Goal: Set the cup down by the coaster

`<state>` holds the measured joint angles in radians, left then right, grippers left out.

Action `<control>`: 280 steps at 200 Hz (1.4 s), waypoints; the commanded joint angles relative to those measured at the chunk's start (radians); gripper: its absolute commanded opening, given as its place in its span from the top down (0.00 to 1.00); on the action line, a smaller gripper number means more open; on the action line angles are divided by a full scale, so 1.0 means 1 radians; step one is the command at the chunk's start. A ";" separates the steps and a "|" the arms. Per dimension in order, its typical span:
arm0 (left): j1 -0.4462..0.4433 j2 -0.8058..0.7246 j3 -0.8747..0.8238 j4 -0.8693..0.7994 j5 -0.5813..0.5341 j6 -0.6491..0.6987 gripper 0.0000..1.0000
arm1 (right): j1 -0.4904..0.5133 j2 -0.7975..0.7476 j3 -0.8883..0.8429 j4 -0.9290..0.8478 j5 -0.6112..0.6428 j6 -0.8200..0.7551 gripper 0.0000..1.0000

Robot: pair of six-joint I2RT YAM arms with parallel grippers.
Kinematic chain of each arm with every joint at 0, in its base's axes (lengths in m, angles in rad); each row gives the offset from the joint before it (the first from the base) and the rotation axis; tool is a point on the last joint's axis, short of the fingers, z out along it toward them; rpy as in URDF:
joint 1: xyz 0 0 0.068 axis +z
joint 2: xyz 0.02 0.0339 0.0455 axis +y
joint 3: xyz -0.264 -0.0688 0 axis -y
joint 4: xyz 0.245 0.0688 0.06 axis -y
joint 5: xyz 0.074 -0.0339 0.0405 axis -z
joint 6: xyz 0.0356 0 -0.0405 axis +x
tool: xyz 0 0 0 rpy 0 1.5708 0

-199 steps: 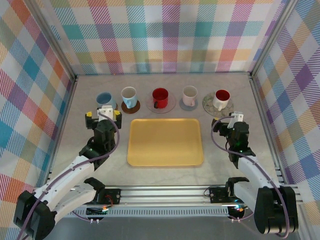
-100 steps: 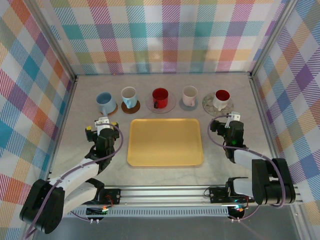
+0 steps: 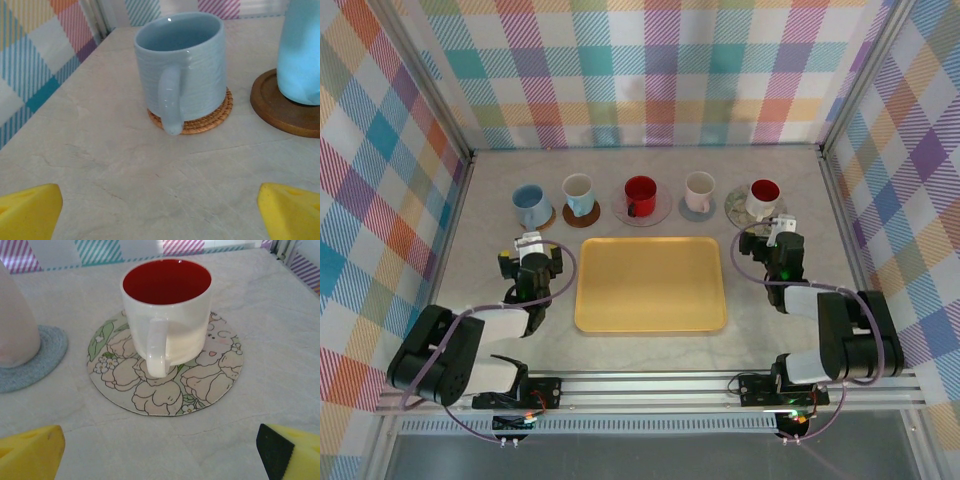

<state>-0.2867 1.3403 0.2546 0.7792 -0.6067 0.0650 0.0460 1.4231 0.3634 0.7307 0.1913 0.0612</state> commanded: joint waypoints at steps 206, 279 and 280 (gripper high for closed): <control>0.151 0.243 0.127 0.146 0.273 -0.044 0.00 | -0.036 0.123 0.042 0.130 -0.199 -0.050 0.01; 0.159 0.243 0.129 0.143 0.277 -0.051 0.00 | -0.037 0.120 0.042 0.125 -0.199 -0.051 0.01; 0.159 0.243 0.129 0.143 0.277 -0.050 0.00 | -0.037 0.120 0.042 0.125 -0.199 -0.051 0.01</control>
<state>-0.1421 1.5822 0.3725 0.9112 -0.3477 0.0368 0.0139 1.5402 0.4133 0.8158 0.0132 0.0097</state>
